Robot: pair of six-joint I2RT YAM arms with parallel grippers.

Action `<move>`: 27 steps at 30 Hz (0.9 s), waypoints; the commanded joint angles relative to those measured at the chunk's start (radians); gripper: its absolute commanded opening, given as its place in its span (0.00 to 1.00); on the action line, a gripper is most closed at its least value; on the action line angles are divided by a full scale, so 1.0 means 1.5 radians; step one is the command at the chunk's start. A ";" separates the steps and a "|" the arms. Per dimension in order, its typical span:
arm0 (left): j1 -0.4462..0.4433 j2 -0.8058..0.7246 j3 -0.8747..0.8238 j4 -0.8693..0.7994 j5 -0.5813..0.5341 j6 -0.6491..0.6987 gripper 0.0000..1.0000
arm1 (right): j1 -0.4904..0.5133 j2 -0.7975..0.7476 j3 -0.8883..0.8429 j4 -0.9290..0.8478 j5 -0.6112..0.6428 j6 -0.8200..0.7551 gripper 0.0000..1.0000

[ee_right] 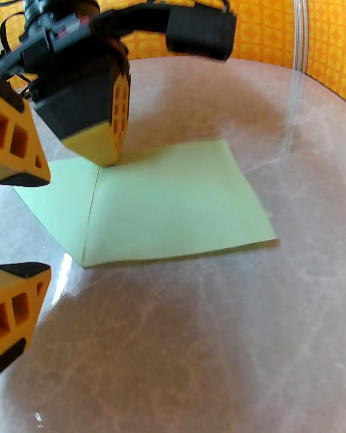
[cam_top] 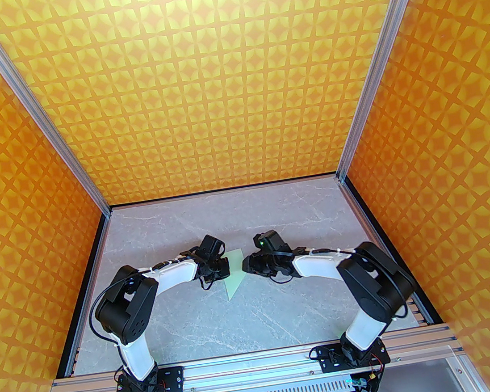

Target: Fold a paper plane with a square sheet of paper (fold left side to right side)

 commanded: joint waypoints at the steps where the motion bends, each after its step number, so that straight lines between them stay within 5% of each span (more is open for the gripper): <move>1: -0.002 0.027 -0.031 0.008 0.007 0.002 0.05 | 0.010 0.023 0.024 -0.014 0.006 0.021 0.45; 20: -0.009 0.016 -0.053 0.024 0.010 -0.010 0.05 | 0.000 0.048 0.074 -0.079 0.105 0.013 0.48; 27: -0.013 0.016 -0.053 0.028 0.015 -0.013 0.05 | -0.001 0.089 0.100 -0.021 0.032 0.016 0.48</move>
